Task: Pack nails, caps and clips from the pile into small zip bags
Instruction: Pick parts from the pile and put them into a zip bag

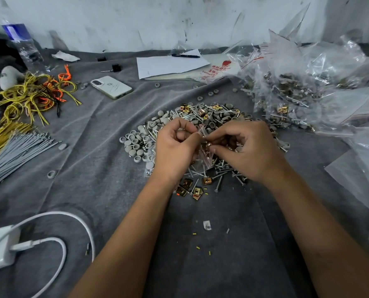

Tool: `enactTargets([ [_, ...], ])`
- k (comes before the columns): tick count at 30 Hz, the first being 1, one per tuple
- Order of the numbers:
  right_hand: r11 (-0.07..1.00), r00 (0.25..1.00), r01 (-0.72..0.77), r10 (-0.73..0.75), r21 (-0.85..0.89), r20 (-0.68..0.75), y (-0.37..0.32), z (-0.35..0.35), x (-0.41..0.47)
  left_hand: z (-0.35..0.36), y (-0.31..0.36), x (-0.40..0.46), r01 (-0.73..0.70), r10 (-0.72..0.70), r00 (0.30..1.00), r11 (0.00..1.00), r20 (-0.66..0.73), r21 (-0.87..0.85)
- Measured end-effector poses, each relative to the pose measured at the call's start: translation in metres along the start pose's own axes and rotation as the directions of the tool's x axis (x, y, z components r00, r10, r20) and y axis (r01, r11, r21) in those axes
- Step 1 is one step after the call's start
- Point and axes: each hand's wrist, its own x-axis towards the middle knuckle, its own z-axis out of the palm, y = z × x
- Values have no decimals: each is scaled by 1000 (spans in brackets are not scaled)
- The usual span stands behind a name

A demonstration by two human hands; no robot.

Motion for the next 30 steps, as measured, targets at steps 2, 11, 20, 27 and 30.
enactTargets([
  [2, 995, 999, 42, -39, -87, 32, -1, 0, 1, -2, 0, 1, -17, 17, 1000, 1000, 9, 20],
  [11, 991, 997, 64, -58, -115, 55, 2, 2, 3, -11, 3, 3, -25, 25, 1000, 999, 8, -32],
  [20, 982, 945, -176, 148, -73, -293, 14, -7, 2, -26, 5, 9, 55, -63, 998, 977, -29, -205],
  [27, 899, 983, -183, 173, -398, -61, 26, -1, 2, -26, 4, 8, 46, -46, 999, 976, 5, -214],
  [30, 870, 984, -165, 176, -465, -20, 30, 8, 1, -25, 3, 9, 46, -50, 999, 972, -12, -229],
])
